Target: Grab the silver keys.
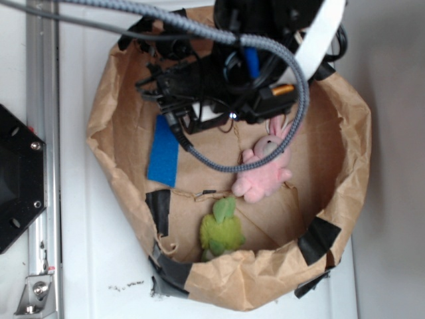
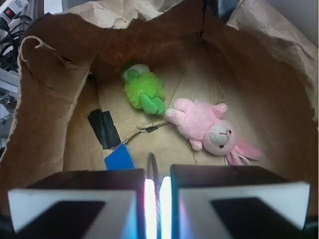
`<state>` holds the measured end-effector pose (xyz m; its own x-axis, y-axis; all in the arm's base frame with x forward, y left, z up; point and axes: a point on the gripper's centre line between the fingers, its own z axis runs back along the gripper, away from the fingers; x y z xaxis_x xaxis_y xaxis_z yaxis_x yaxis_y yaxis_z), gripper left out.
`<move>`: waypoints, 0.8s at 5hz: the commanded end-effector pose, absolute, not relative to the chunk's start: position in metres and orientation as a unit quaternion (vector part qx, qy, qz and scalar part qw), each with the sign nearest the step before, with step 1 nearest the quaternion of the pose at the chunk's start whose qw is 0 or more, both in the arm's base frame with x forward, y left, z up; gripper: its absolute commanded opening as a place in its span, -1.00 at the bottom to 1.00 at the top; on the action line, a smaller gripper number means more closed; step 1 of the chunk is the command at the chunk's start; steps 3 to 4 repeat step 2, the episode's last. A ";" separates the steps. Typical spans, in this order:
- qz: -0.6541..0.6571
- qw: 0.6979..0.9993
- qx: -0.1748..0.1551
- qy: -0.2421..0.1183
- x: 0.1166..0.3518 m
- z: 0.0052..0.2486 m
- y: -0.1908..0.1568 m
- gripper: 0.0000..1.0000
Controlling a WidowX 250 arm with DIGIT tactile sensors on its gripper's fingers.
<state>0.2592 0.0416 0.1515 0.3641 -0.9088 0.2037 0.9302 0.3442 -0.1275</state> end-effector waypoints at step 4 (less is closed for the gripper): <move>-0.564 0.820 -0.062 -0.080 0.260 0.166 0.039 -1.00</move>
